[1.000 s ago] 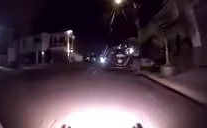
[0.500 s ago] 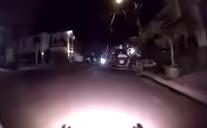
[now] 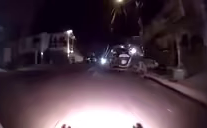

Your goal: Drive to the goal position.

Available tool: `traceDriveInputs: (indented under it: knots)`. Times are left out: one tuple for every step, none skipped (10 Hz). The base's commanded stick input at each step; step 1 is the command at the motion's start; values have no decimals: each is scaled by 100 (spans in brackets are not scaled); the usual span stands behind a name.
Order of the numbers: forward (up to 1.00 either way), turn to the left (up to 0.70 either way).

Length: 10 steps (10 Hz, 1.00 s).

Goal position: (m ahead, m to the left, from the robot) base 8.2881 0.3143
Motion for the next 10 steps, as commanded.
traceDriveInputs:
  knots:
    - [60,0]
    - [60,0]
    - [60,0]
    - [60,0]
    - [60,0]
    - [60,0]
    - [60,0]
    - [60,0]
    - [60,0]
    - [60,0]
